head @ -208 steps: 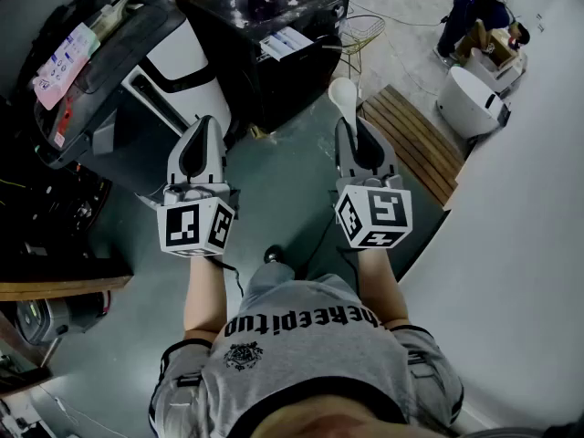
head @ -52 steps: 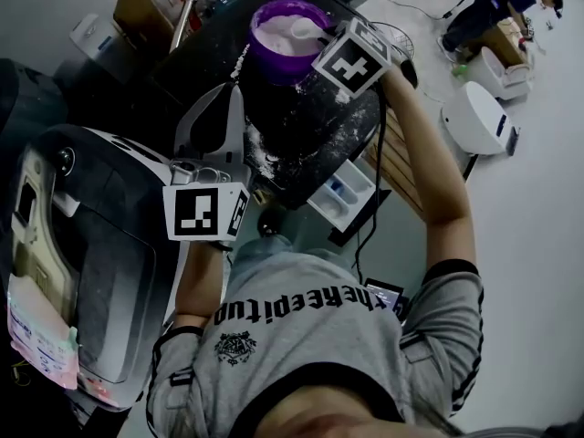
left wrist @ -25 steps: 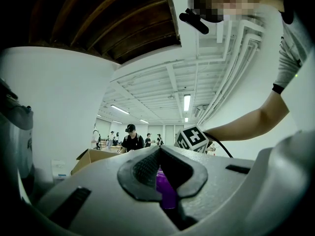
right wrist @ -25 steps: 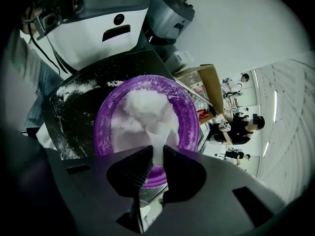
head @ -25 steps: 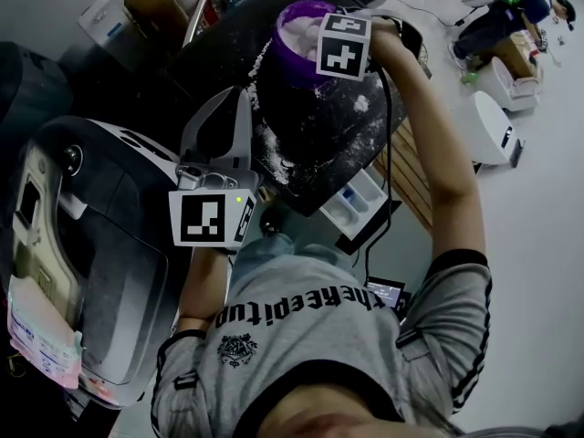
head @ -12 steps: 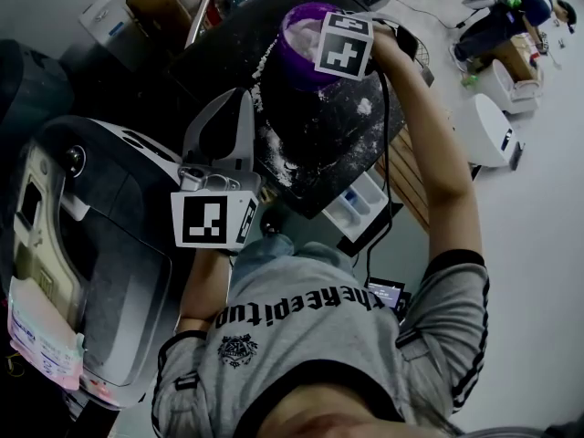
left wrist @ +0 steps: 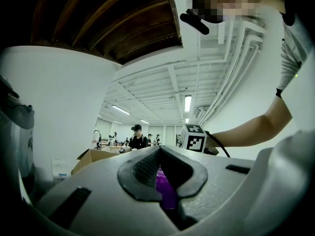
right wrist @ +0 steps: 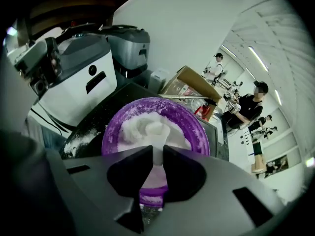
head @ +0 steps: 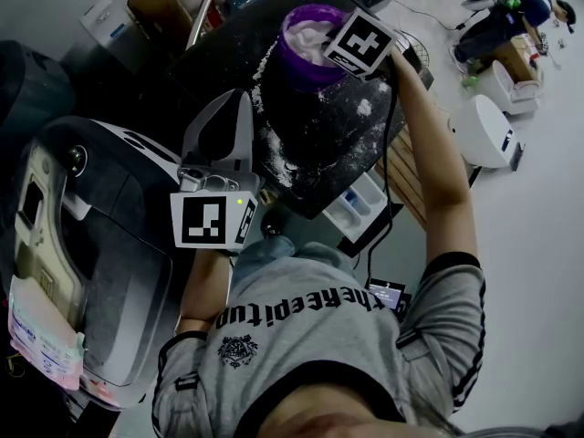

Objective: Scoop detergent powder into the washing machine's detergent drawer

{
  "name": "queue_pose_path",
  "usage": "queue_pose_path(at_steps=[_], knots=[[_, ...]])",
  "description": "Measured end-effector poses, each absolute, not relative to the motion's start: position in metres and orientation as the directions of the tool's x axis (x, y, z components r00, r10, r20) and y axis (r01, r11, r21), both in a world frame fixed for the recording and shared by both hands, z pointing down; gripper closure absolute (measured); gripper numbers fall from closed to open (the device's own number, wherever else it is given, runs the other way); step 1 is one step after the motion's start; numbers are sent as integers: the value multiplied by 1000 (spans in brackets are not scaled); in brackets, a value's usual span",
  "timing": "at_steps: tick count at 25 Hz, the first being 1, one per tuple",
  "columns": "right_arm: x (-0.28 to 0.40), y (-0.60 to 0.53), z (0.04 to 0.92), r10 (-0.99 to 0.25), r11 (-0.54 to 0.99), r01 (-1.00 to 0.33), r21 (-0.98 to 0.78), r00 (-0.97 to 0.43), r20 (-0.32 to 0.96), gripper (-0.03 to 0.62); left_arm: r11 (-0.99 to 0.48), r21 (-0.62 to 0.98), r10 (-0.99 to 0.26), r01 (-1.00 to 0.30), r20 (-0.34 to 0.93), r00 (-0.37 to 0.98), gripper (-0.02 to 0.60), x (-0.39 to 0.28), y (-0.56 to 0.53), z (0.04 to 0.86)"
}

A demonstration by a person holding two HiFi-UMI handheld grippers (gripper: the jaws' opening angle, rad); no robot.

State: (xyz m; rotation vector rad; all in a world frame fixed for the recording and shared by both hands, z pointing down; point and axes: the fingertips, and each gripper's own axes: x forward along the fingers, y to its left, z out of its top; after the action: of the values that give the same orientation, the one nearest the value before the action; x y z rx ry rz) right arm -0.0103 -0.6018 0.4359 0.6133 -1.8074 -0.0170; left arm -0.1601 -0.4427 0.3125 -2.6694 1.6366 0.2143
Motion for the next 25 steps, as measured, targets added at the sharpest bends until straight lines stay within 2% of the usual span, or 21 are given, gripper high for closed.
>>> queue_pose_path(at_steps=[8,25], knots=[[-3,-591,422,-424,807,-550,215,-287,859,531,-469,63,-879,-881,-126,459,578,-152,-439,308],[18,-558,400,-510,712,-688,140,-371,776,531,-496,42,-862,-867,-143,486,578,-134,-427,298]])
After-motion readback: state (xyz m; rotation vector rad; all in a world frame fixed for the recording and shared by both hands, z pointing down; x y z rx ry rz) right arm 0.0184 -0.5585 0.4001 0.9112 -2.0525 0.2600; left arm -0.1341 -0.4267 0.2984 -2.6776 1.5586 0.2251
